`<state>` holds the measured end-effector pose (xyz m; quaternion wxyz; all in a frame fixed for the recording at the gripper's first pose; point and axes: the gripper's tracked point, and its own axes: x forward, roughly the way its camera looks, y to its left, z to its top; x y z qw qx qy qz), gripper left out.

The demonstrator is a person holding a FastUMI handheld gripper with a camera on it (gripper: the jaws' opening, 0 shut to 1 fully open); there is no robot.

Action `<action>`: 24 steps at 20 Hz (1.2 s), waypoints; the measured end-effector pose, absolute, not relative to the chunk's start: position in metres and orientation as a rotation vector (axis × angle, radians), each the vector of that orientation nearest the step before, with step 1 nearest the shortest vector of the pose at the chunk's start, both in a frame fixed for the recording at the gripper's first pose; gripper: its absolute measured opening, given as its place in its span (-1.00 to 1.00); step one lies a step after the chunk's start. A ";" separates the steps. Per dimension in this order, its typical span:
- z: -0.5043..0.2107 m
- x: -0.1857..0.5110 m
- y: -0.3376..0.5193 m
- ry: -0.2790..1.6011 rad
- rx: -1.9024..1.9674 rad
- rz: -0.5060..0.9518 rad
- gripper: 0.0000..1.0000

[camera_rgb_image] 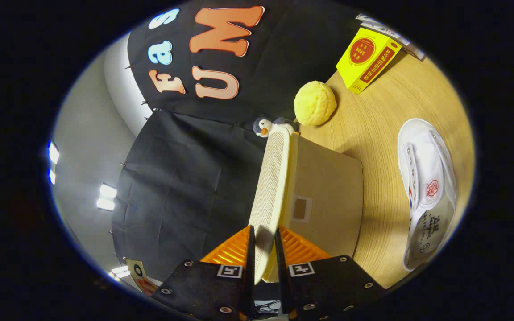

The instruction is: Open the storage box then place both shoes into the box .Put the left shoe in first, then the right shoe, with the right side of both shoes facing outward in a uniform manner.

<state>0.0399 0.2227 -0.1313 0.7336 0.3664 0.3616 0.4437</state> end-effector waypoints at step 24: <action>0.002 -0.016 0.433 0.646 0.709 1.048 -0.90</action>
